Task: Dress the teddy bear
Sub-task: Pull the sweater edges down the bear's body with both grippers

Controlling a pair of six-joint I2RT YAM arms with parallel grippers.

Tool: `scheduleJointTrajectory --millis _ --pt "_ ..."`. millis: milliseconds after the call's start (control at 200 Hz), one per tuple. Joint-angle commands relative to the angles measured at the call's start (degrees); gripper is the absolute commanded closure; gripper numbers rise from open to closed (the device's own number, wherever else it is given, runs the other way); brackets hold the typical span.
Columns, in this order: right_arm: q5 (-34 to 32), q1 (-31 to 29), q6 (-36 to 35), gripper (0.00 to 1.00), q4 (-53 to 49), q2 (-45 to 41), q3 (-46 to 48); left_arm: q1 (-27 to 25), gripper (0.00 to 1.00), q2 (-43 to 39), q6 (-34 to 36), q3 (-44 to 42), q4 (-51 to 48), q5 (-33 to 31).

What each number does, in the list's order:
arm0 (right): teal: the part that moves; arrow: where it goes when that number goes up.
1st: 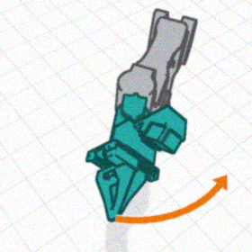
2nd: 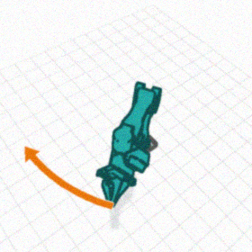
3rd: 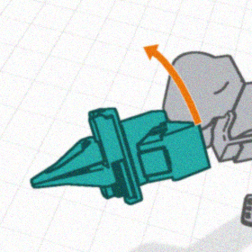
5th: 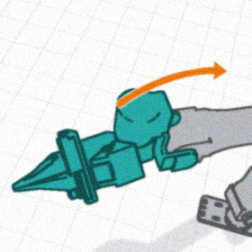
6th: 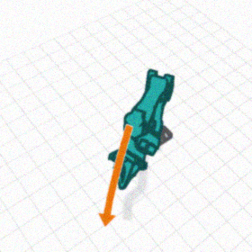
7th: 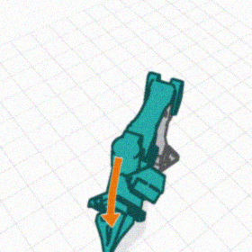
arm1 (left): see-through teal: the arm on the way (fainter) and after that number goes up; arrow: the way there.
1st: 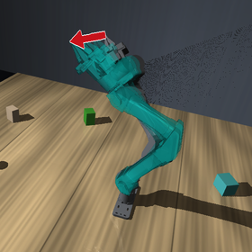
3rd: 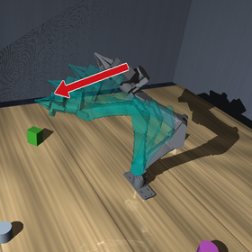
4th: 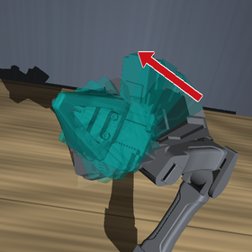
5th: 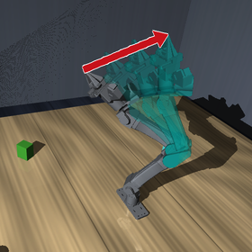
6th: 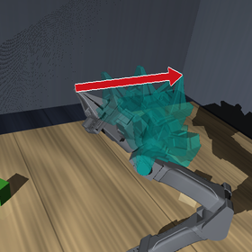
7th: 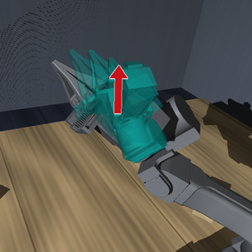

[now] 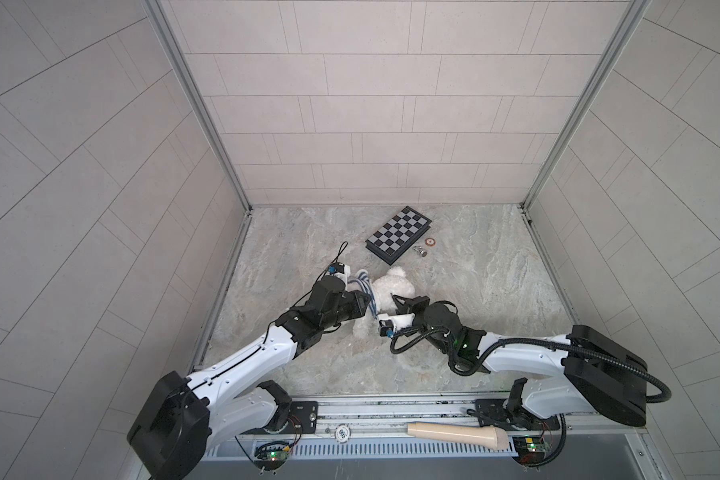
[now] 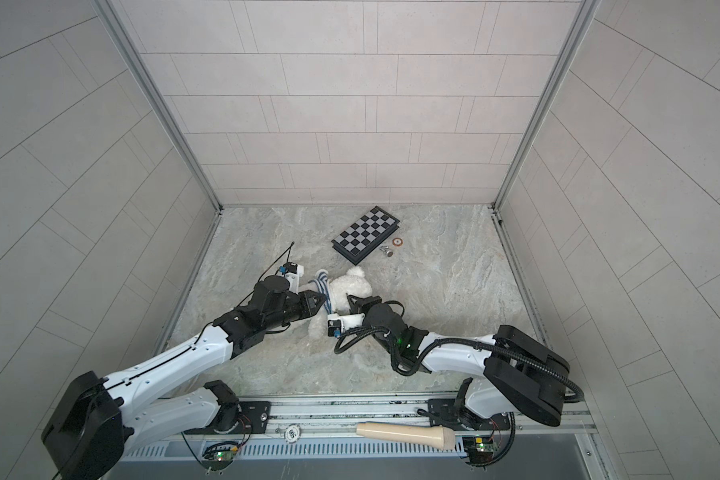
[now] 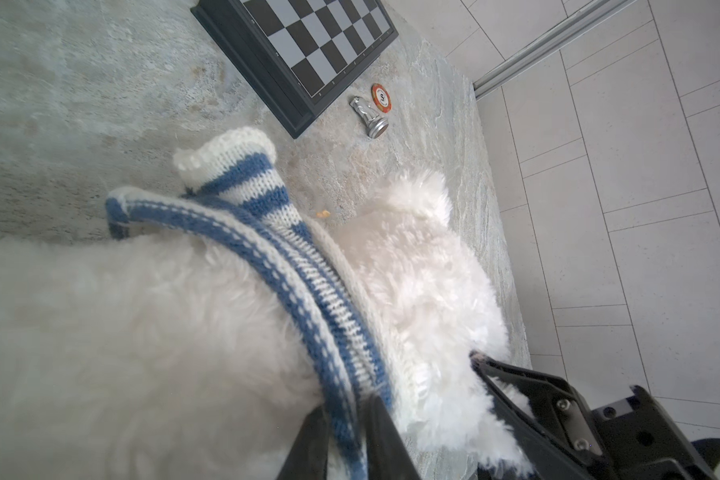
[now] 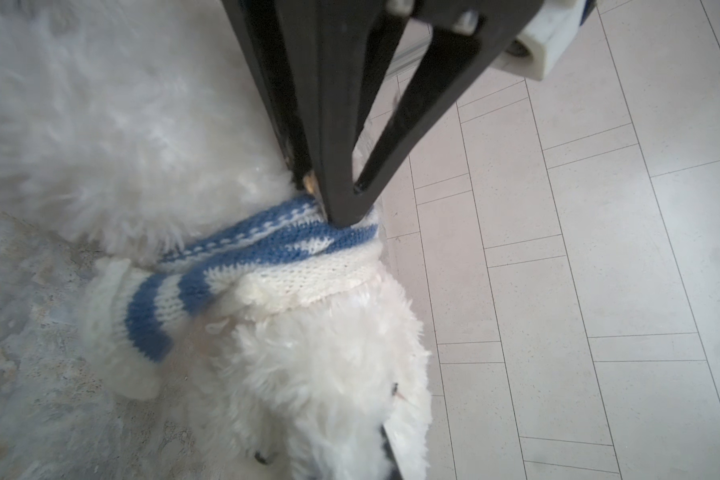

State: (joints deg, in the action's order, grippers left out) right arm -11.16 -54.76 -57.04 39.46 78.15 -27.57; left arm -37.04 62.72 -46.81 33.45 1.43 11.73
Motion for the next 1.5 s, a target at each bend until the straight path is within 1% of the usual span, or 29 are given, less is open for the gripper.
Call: scheduleJointTrajectory --millis 0,45,145,260,411,516,581,661,821,941,1051,1352,1497 --pt "0.4 -0.7 1.0 1.0 4.8 -1.5 0.2 -0.4 0.86 0.6 -0.7 1.0 2.6 -0.8" --pt "0.2 -0.7 1.3 1.0 5.0 -1.5 0.3 -0.5 0.92 0.4 -0.7 0.7 2.9 -0.5" --pt "-0.6 -0.7 1.4 1.0 5.3 -1.4 0.4 -0.5 1.0 -0.4 -0.6 0.0 3.2 0.1" --pt "-2.0 -0.5 2.6 1.0 5.8 -1.4 0.7 -0.5 1.0 -2.0 0.1 -1.2 3.1 1.0" --pt "-3.6 0.3 5.3 1.0 3.9 -2.6 0.3 0.0 1.0 -4.8 3.5 -1.8 0.4 2.9" --pt "-4.0 1.1 6.6 1.0 3.3 -3.8 1.0 1.1 1.0 -6.5 6.3 -1.8 -1.9 6.8" --pt "-4.5 1.4 7.4 1.0 2.5 -4.4 1.2 1.7 1.0 -6.5 8.2 -1.2 -3.4 10.3" --pt "-5.2 2.0 8.4 1.0 2.2 -4.8 1.5 1.9 1.0 -6.5 10.1 -0.6 -5.1 13.1" --pt "-5.8 4.0 12.1 1.0 1.5 -5.7 1.9 2.8 1.0 -6.9 12.7 -0.6 -7.6 16.3" --pt "-4.6 5.9 15.0 1.0 0.7 -7.2 2.0 3.2 1.0 -7.8 14.1 -0.7 -9.8 16.7" --pt "-6.0 7.0 17.1 1.0 -1.2 -7.6 0.9 3.9 1.0 -8.2 15.6 -0.6 -13.2 15.6" --pt "-15.4 7.0 19.5 1.0 -5.2 -7.2 -2.2 4.7 1.0 -9.1 18.9 -0.3 -18.3 14.5" --pt "-18.8 7.1 21.4 1.0 -6.7 -8.0 -2.7 6.0 1.0 -10.5 20.7 0.6 -20.3 16.6"
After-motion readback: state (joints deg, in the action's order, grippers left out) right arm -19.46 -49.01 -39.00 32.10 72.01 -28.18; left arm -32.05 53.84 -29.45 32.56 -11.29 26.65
